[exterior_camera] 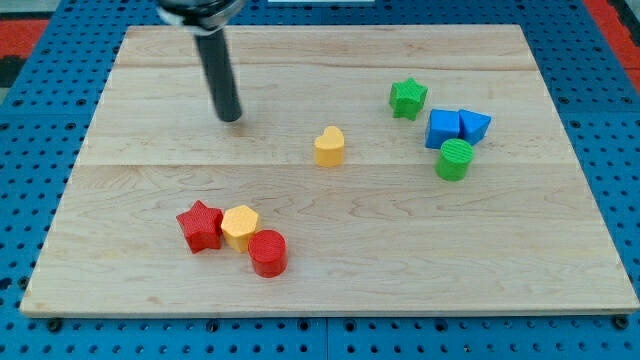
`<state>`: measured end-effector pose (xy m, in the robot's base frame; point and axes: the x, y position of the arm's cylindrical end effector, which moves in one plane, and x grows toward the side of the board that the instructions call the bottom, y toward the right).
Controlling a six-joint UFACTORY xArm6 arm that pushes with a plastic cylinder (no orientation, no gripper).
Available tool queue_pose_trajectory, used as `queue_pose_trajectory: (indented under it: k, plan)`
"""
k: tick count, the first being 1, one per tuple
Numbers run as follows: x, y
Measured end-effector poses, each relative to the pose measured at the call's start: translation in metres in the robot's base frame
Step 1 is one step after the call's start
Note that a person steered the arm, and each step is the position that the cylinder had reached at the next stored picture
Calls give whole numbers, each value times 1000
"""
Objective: Push the yellow heart into the yellow heart
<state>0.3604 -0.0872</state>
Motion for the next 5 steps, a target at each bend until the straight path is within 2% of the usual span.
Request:
queue_pose_trajectory:
  k: [1, 2, 3, 4, 5]
  plan:
    - [15, 90]
    - [78, 90]
    - [74, 116]
    - [78, 175]
    - [105, 123]
